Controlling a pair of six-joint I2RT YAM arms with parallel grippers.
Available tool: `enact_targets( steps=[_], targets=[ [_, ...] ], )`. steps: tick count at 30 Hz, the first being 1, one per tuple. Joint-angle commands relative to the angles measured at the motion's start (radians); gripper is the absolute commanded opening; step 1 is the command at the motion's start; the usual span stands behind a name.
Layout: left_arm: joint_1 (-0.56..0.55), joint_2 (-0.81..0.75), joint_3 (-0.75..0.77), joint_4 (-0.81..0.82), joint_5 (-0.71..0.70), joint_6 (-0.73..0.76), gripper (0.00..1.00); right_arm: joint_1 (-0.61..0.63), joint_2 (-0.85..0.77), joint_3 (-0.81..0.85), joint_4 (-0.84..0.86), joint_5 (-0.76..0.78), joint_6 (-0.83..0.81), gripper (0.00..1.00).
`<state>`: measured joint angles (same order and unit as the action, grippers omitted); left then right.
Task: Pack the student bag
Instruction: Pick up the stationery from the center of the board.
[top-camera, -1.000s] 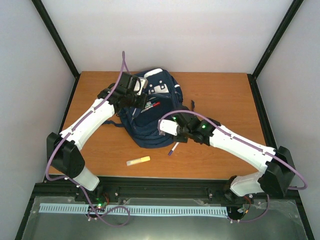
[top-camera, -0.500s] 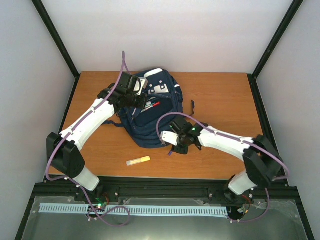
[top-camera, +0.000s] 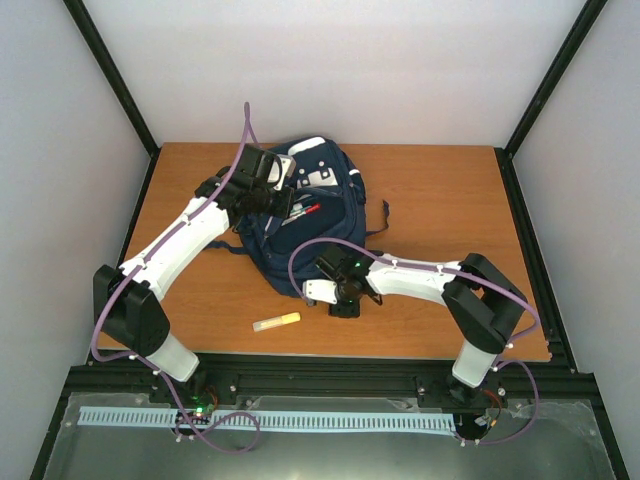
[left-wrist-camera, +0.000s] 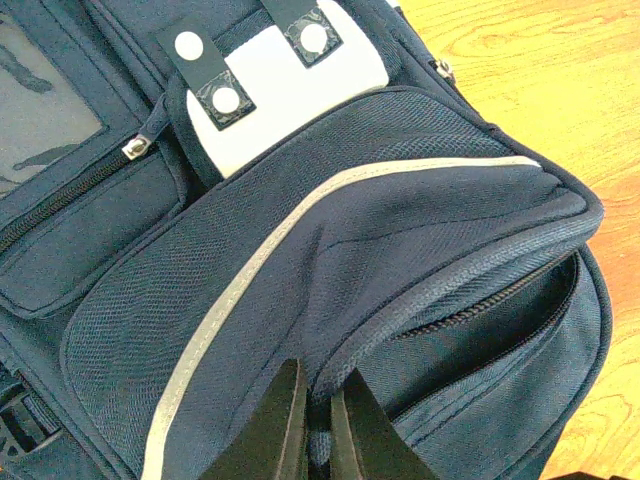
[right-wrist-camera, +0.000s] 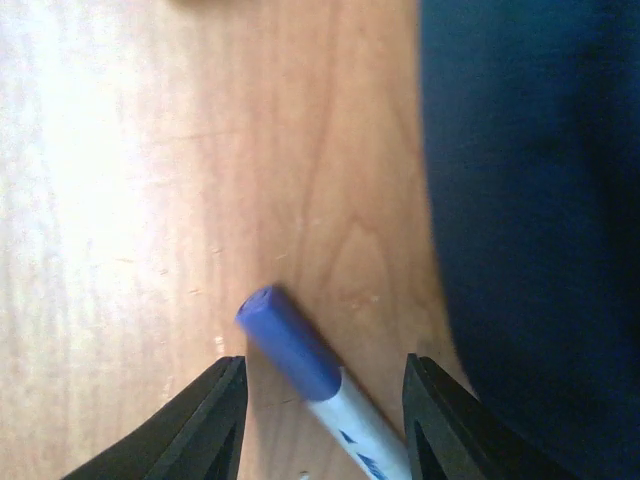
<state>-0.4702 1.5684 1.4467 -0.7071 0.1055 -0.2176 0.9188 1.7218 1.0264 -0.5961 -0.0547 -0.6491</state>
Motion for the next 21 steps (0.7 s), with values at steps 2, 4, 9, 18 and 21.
enact_targets(
  steps=[2, 4, 9, 18, 21],
  targets=[
    [0.012, -0.019, 0.067, 0.020, 0.007, -0.032, 0.01, 0.004, 0.023, 0.038, -0.081, -0.085, -0.108, 0.44],
    [0.012, -0.019, 0.067, 0.017, 0.008, -0.032, 0.01, 0.000, 0.035, 0.051, -0.105, -0.074, -0.115, 0.44],
    [0.011, -0.019, 0.067, 0.018, 0.011, -0.032, 0.01, -0.020, 0.065, 0.063, -0.139, -0.082, -0.113, 0.44],
    [0.012, -0.021, 0.067, 0.017, 0.017, -0.035, 0.01, -0.043, 0.051, -0.001, -0.151, -0.048, -0.062, 0.37],
    [0.012, -0.021, 0.068, 0.018, 0.018, -0.035, 0.01, -0.077, 0.020, -0.029, -0.156, -0.033, -0.038, 0.28]
  ],
)
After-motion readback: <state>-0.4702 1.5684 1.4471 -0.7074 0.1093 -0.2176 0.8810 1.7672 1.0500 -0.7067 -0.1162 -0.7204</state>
